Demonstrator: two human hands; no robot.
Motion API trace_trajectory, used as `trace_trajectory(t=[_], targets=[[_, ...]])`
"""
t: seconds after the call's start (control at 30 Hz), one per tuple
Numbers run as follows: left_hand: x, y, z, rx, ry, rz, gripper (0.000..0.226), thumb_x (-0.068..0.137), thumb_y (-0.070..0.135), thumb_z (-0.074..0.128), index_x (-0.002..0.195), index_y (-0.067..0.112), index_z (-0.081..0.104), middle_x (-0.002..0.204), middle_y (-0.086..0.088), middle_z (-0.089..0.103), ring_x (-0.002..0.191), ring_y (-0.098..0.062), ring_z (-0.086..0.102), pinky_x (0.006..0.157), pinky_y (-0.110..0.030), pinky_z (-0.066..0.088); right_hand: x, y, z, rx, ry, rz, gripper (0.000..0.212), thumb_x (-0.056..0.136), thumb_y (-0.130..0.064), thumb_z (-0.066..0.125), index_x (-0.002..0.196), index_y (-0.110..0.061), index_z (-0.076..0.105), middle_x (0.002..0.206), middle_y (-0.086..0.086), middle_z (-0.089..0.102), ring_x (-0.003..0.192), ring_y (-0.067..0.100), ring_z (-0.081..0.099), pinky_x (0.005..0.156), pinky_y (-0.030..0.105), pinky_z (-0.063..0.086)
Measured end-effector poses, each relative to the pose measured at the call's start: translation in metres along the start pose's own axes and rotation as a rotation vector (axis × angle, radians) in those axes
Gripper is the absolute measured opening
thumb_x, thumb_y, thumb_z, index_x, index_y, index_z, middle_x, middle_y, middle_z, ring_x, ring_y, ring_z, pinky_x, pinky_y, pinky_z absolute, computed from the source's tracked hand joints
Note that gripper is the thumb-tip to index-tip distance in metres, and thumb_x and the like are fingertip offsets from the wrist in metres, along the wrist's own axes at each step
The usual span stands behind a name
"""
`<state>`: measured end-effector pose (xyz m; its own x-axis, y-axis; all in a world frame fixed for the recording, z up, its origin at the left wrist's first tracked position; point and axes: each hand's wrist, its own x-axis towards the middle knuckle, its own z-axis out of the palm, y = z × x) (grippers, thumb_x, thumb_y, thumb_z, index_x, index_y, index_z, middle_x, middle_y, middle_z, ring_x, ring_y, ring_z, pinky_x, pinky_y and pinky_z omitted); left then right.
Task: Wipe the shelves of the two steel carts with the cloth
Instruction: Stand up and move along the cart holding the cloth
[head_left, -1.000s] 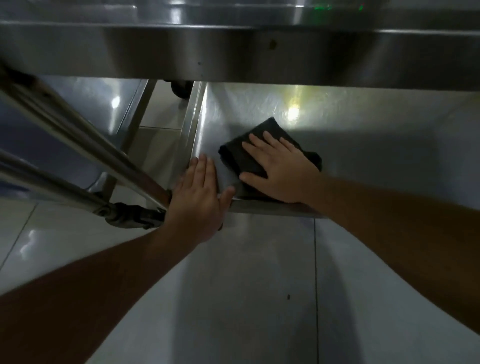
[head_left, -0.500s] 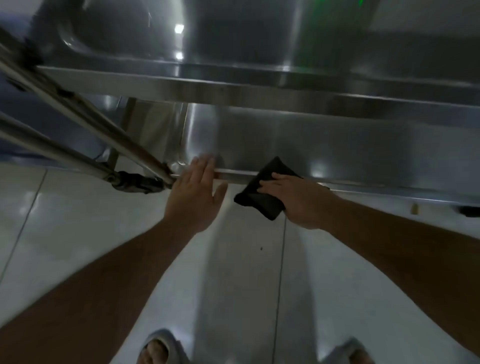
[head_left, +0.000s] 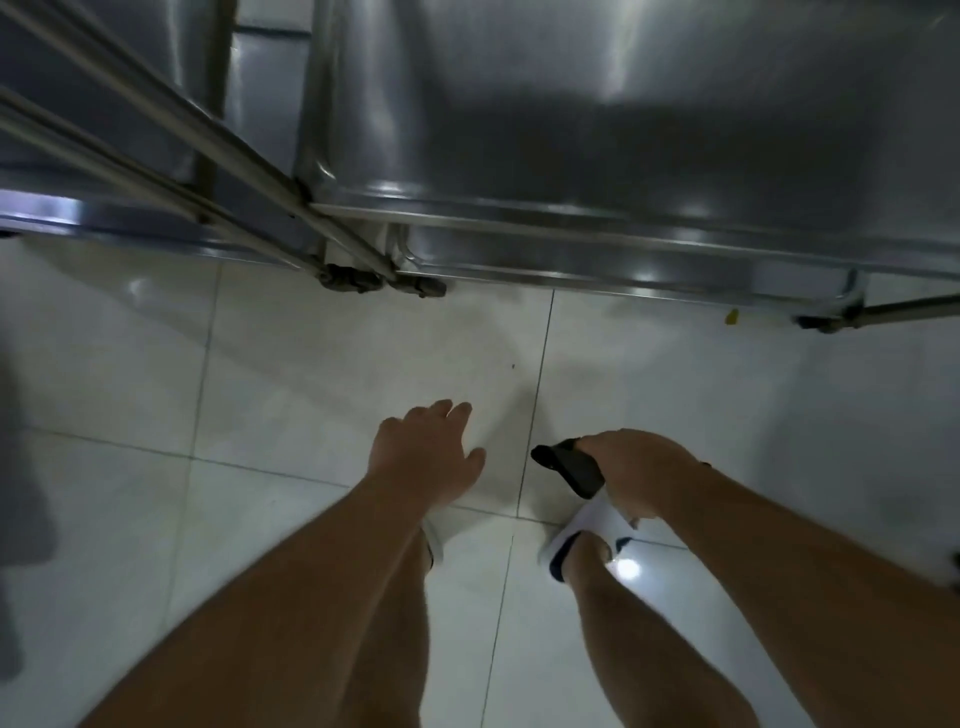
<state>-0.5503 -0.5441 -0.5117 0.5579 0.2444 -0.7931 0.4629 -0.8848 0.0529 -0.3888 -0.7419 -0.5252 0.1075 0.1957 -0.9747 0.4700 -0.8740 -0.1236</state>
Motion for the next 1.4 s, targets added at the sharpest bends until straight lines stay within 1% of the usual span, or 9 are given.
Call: trace_trajectory(t=[0.07, 0.13, 0.27, 0.5, 0.67, 0.83, 0.97, 1.13, 1.4], targets=[[-0.045, 0.014, -0.03, -0.004, -0.04, -0.043, 0.07, 0.101, 0.062, 0.033, 0.162, 0.028, 0.027, 0.161, 0.002, 0.042, 0.135, -0.026, 0.051, 0.099, -0.046, 0.043, -0.061, -0.007, -0.012, 0.097, 0.0, 0.007, 0.07, 0.091, -0.085, 0.041, 0.139, -0.037, 0.058, 0.126, 0.0, 0.065, 0.109, 0.016, 0.056, 0.103, 0.037, 0.035], [-0.092, 0.031, -0.06, -0.045, -0.067, -0.073, 0.067, 0.101, 0.059, 0.035, 0.16, 0.027, 0.031, 0.156, 0.0, 0.046, 0.131, -0.027, 0.052, 0.096, -0.046, 0.043, -0.121, -0.018, -0.026, 0.081, -0.022, 0.029, 0.066, 0.088, -0.085, 0.045, 0.135, -0.04, 0.053, 0.141, 0.001, 0.057, 0.133, 0.025, 0.05, 0.116, 0.051, 0.025], [-0.176, 0.063, -0.123, -0.106, -0.035, -0.025, 0.065, 0.101, 0.057, 0.037, 0.159, 0.028, 0.033, 0.156, -0.001, 0.047, 0.132, -0.027, 0.052, 0.1, -0.046, 0.042, -0.232, -0.039, -0.064, 0.222, -0.005, 0.039, 0.086, 0.092, -0.084, 0.035, 0.162, -0.033, 0.034, 0.165, 0.008, 0.035, 0.152, 0.038, 0.029, 0.122, 0.069, 0.009], [-0.258, 0.071, -0.224, -0.088, 0.07, 0.089, 0.065, 0.104, 0.052, 0.041, 0.163, 0.028, 0.027, 0.162, 0.0, 0.039, 0.142, -0.028, 0.044, 0.112, -0.046, 0.04, -0.378, -0.041, -0.102, 0.195, 0.132, -0.036, 0.057, 0.107, -0.031, 0.049, 0.161, -0.027, 0.032, 0.165, 0.008, 0.034, 0.153, 0.031, 0.032, 0.125, 0.054, 0.021], [-0.304, 0.072, -0.291, -0.063, 0.212, 0.218, 0.068, 0.102, 0.055, 0.043, 0.163, 0.032, 0.025, 0.166, 0.004, 0.036, 0.146, -0.025, 0.041, 0.115, -0.046, 0.038, -0.458, -0.033, -0.1, 0.268, 0.435, 0.066, 0.046, 0.101, -0.013, 0.055, 0.146, -0.023, 0.053, 0.139, 0.009, 0.06, 0.124, 0.029, 0.06, 0.108, 0.043, 0.047], [-0.331, 0.092, -0.351, -0.014, 0.326, 0.36, 0.068, 0.103, 0.053, 0.047, 0.164, 0.026, 0.029, 0.166, 0.001, 0.037, 0.147, -0.027, 0.042, 0.115, -0.044, 0.04, -0.531, -0.02, -0.086, 0.408, 0.583, 0.151, 0.035, 0.103, -0.019, 0.05, 0.136, -0.021, 0.058, 0.133, 0.01, 0.063, 0.12, 0.029, 0.061, 0.105, 0.041, 0.048], [-0.346, 0.139, -0.38, 0.033, 0.389, 0.489, 0.07, 0.102, 0.053, 0.048, 0.164, 0.027, 0.028, 0.166, 0.003, 0.037, 0.147, -0.025, 0.041, 0.115, -0.044, 0.04, -0.587, 0.003, -0.072, 0.53, 0.734, 0.183, 0.013, 0.101, -0.015, 0.049, 0.103, -0.017, 0.062, 0.107, 0.015, 0.065, 0.101, 0.024, 0.064, 0.08, 0.03, 0.041], [-0.371, 0.22, -0.393, 0.114, 0.427, 0.606, 0.064, 0.1, 0.051, 0.051, 0.158, 0.026, 0.037, 0.158, -0.001, 0.045, 0.14, -0.028, 0.047, 0.109, -0.043, 0.042, -0.649, 0.059, -0.06, 0.699, 0.934, 0.232, 0.031, 0.108, -0.026, 0.043, 0.133, -0.019, 0.06, 0.13, 0.008, 0.067, 0.113, 0.024, 0.062, 0.098, 0.032, 0.044], [-0.383, 0.392, -0.403, 0.209, 0.496, 0.713, 0.05, 0.096, 0.049, 0.055, 0.142, 0.03, 0.05, 0.142, 0.002, 0.057, 0.128, -0.025, 0.055, 0.099, -0.038, 0.044, -0.685, 0.209, -0.026, 0.703, 0.991, 0.372, 0.039, 0.098, -0.005, 0.048, 0.131, -0.024, 0.053, 0.127, 0.003, 0.064, 0.105, 0.021, 0.062, 0.082, 0.031, 0.046]])
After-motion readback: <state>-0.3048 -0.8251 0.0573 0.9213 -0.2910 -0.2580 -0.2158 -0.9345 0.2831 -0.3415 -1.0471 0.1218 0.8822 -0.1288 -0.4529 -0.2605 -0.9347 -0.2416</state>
